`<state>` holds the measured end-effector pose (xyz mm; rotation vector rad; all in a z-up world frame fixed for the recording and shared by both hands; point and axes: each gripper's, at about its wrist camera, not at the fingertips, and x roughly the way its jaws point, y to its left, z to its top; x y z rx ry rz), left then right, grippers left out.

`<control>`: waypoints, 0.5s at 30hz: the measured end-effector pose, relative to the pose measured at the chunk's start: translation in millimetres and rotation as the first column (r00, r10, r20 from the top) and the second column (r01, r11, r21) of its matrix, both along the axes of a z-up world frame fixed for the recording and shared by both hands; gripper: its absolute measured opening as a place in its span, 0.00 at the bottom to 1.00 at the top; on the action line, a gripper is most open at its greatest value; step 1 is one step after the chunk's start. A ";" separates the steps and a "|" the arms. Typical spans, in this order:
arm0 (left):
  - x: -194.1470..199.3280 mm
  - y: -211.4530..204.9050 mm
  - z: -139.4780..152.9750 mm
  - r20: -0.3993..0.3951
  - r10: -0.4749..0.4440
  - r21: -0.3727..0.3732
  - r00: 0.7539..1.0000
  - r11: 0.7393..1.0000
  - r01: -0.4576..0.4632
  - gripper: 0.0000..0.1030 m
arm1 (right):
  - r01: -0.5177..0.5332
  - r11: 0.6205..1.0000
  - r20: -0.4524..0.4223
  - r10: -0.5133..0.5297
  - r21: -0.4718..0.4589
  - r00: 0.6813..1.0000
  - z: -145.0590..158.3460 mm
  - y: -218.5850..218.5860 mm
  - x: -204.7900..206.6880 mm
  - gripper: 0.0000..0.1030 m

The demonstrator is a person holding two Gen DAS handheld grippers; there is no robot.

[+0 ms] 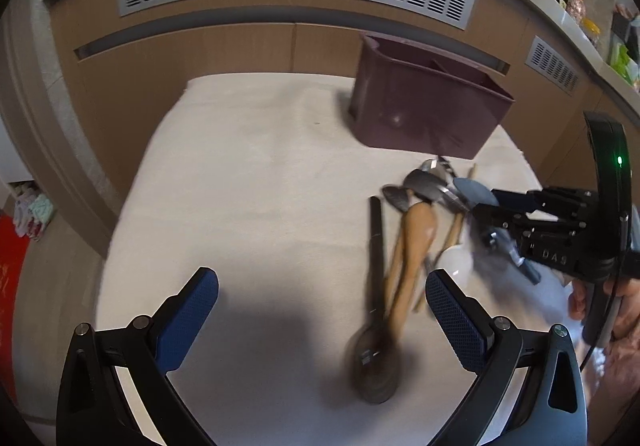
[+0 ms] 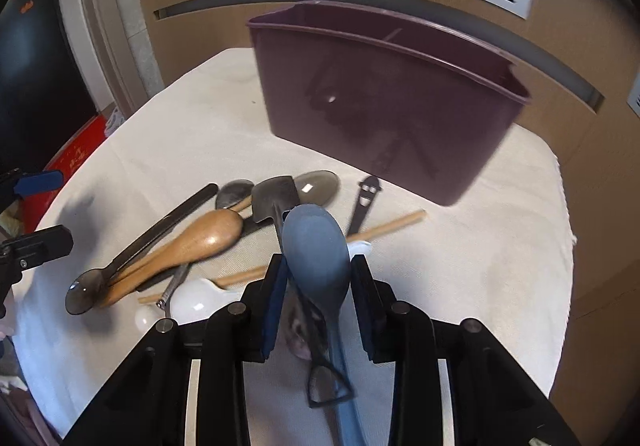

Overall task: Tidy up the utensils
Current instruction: 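Reach the right tool to the light blue plastic spoon and grasp it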

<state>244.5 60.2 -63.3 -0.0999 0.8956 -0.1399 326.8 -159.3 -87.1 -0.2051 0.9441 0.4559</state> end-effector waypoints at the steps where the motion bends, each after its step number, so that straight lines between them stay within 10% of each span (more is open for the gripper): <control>1: 5.5 -5.8 1.8 -0.007 -0.011 -0.010 1.000 1.000 0.011 1.00 | 0.011 1.000 -0.005 -0.011 0.020 1.000 0.8 -6.3 -1.0 0.28; 15: -18.2 -34.2 -14.2 -0.087 -0.161 0.064 0.983 0.984 0.167 0.72 | 0.155 0.988 -0.001 -0.155 0.015 0.988 -1.9 -51.6 -14.7 0.29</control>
